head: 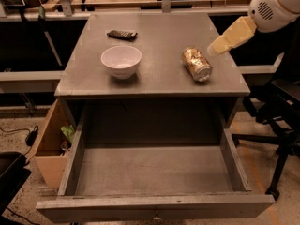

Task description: Place orange can upright

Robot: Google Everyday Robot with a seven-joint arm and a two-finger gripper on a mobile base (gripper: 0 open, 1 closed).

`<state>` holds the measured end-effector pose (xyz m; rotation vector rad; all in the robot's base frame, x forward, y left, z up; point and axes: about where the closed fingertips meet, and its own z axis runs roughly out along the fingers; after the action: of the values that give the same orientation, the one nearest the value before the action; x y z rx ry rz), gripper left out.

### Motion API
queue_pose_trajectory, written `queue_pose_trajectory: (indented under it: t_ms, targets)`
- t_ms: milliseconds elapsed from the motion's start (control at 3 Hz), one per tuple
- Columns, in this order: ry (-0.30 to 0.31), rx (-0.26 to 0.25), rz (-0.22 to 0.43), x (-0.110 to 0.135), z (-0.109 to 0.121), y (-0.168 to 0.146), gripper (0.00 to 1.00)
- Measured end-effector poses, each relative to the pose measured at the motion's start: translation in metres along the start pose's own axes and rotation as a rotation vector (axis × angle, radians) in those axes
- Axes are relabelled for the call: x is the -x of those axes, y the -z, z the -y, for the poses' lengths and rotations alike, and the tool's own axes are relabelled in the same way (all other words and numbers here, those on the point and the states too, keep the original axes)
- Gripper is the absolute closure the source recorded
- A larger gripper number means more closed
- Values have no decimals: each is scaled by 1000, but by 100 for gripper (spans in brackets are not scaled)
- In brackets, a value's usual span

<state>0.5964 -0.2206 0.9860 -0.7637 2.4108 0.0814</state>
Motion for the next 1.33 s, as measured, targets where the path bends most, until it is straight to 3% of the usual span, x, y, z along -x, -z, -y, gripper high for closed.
queue_pose_trajectory:
  t_ms: [333,667,1000,1333]
  targets:
    - [0,0,0,0,0,0,0]
    - [-62,4,3,12,12,-9,0]
    - [-182,22,-93,24,32,-53,0]
    - [-298,47,-259,24,37,-103,0]
